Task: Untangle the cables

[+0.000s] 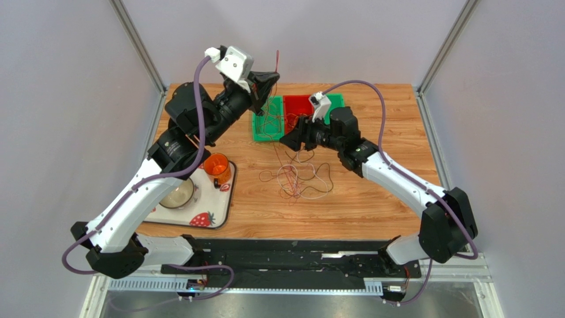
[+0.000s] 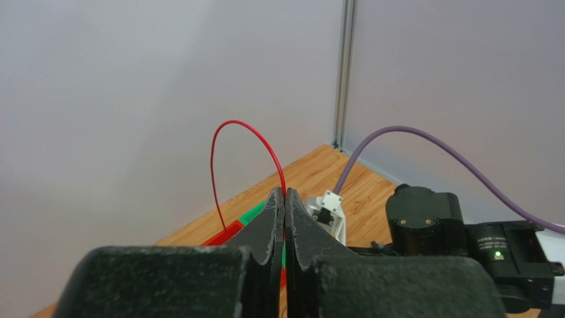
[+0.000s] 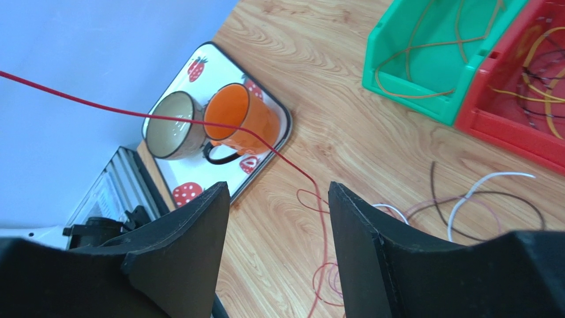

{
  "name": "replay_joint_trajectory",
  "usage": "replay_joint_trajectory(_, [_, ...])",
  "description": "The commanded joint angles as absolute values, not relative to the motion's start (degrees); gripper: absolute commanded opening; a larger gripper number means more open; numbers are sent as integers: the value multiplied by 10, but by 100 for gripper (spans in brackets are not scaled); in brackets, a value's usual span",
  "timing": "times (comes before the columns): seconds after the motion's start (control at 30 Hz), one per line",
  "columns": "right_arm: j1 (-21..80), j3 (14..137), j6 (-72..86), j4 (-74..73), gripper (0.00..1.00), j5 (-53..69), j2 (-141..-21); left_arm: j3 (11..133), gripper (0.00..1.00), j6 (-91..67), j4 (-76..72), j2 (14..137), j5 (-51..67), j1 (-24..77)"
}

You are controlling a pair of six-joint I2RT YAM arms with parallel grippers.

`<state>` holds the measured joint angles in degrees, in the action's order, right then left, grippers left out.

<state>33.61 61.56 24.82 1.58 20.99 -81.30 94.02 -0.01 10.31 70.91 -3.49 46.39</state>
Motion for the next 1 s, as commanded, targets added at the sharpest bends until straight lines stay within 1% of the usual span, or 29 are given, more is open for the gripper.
replay_joint_trajectory(0.0, [348,647,261,93,61,278,-831,946,0,-13,76,704,-29,462])
replay_joint_trajectory(0.23, [354,675,257,129,60,290,-869,948,0,-29,67,711,-12,462])
replay_joint_trajectory(0.43, [356,701,222,104,60,256,-882,957,0,-28,72,717,-10,462])
replay_joint_trajectory(0.67, [368,701,201,71,60,246,-852,966,0,-18,76,729,-16,461])
replay_joint_trajectory(0.83, [387,662,187,71,59,234,-818,984,0,-17,88,747,-20,461])
replay_joint_trajectory(0.97, [388,651,176,66,59,219,-814,988,0,-20,87,750,-19,461])
